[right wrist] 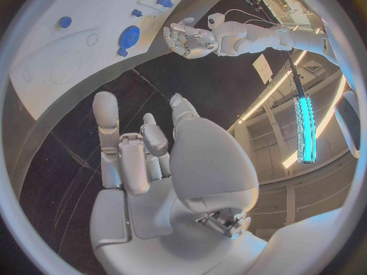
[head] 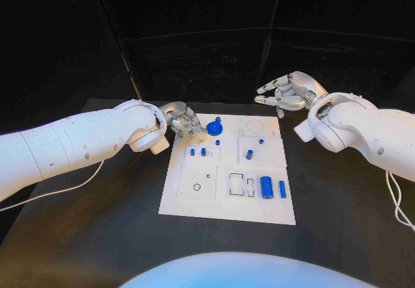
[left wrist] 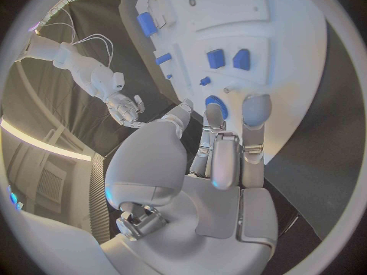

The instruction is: Assemble the parts on the task board

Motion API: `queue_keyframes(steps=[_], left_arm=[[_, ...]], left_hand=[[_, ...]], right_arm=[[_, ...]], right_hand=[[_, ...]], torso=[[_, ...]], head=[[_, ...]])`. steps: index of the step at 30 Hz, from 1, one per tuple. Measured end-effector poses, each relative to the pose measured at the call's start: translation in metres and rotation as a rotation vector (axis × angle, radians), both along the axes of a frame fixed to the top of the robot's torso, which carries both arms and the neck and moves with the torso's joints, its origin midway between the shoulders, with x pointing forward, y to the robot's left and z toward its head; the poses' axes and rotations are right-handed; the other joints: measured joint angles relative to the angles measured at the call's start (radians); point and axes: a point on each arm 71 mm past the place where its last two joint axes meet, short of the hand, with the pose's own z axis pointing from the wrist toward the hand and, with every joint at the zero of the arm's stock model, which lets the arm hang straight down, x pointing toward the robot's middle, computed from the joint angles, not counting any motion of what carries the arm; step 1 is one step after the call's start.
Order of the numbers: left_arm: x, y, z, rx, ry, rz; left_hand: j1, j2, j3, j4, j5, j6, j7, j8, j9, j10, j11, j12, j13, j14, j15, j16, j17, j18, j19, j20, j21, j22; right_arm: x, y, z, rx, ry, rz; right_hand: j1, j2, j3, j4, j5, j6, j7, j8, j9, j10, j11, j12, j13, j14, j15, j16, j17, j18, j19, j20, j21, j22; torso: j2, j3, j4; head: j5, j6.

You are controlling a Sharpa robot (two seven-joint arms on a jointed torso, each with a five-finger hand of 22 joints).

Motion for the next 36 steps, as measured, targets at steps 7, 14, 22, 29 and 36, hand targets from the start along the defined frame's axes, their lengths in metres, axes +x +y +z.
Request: queue_keyframes(steps=[7, 14, 22, 29, 36], left_arm=[[0.005, -0.020, 0.008, -0.092, -0.130, -0.066], [0.009, -0.034, 0.005, -0.033, -0.253, -0.167], [0.012, -0.054, -0.004, 0.126, -0.347, -0.305], [0.016, -0.055, -0.009, 0.247, -0.371, -0.366], [0.018, -0.062, -0.013, 0.321, -0.363, -0.409]], left_hand=[[0.141, -0.005, 0.091, -0.084, 0.000, 0.002, 0.028, -0.067, -0.087, -0.134, 0.040, -0.168, -0.141, -0.153, 0.031, -0.213, -0.276, 0.013, -0.086, 0.035, -0.174, -0.140], [0.138, -0.049, 0.137, -0.108, 0.000, 0.023, 0.032, -0.134, -0.161, -0.154, 0.053, -0.270, -0.254, -0.183, 0.043, -0.245, -0.341, 0.013, -0.086, 0.044, -0.203, -0.163], [0.125, -0.072, 0.115, -0.107, 0.000, 0.071, 0.023, -0.213, -0.240, -0.140, 0.043, -0.339, -0.363, -0.025, 0.033, -0.063, -0.138, 0.013, 0.056, 0.033, -0.170, -0.162], [0.129, -0.076, 0.095, -0.111, 0.000, 0.110, 0.016, -0.253, -0.278, -0.121, 0.035, -0.374, -0.421, 0.005, 0.027, -0.014, -0.083, 0.013, 0.126, 0.022, -0.032, -0.027], [0.129, -0.076, 0.092, -0.113, 0.000, 0.128, 0.012, -0.265, -0.290, -0.119, 0.037, -0.386, -0.443, 0.005, 0.027, -0.010, -0.083, 0.013, 0.139, 0.021, -0.005, 0.003]], right_arm=[[0.000, 0.000, 0.000, 0.000, 0.000, 0.000], [0.000, 0.002, 0.000, 0.001, 0.000, 0.003], [0.000, 0.004, 0.000, 0.002, 0.001, 0.008], [0.000, 0.004, 0.000, 0.002, 0.002, 0.009], [0.000, 0.007, 0.000, 0.003, 0.003, 0.014]], right_hand=[[0.000, 0.000, 0.000, 0.000, 0.000, 0.000, 0.000, 0.000, 0.000, 0.000, 0.000, 0.000, 0.000, 0.000, 0.000, 0.000, 0.000, 0.000, 0.000, 0.000, 0.000, 0.000], [0.000, 0.000, 0.000, 0.000, 0.000, 0.000, 0.000, 0.000, 0.000, 0.000, 0.000, 0.000, -0.001, 0.000, 0.000, 0.000, 0.000, 0.000, 0.000, 0.000, 0.000, -0.003], [0.000, 0.000, 0.000, 0.000, 0.000, 0.000, 0.000, 0.000, 0.000, 0.000, 0.000, 0.000, -0.001, 0.000, 0.000, 0.000, 0.000, 0.000, 0.000, 0.000, 0.000, -0.003], [0.000, 0.000, 0.000, 0.000, 0.000, 0.000, 0.000, 0.000, 0.000, 0.000, 0.000, 0.000, -0.001, 0.000, 0.000, 0.000, 0.000, 0.000, 0.000, 0.000, 0.000, -0.003], [0.000, 0.000, 0.000, 0.000, 0.000, 0.000, 0.000, 0.000, 0.000, 0.000, 0.000, 0.000, -0.001, 0.000, 0.000, 0.000, 0.000, 0.000, 0.000, 0.000, 0.000, -0.002]], torso=[[0.000, -0.0001, -0.0001], [0.000, -0.0001, -0.0009], [0.001, -0.0007, -0.0021], [0.001, -0.0007, -0.0021], [0.001, -0.0007, -0.0011]], head=[[-0.010, 0.011], [-0.015, 0.020], [-0.017, 0.024], [-0.020, 0.024], [-0.021, 0.022]])
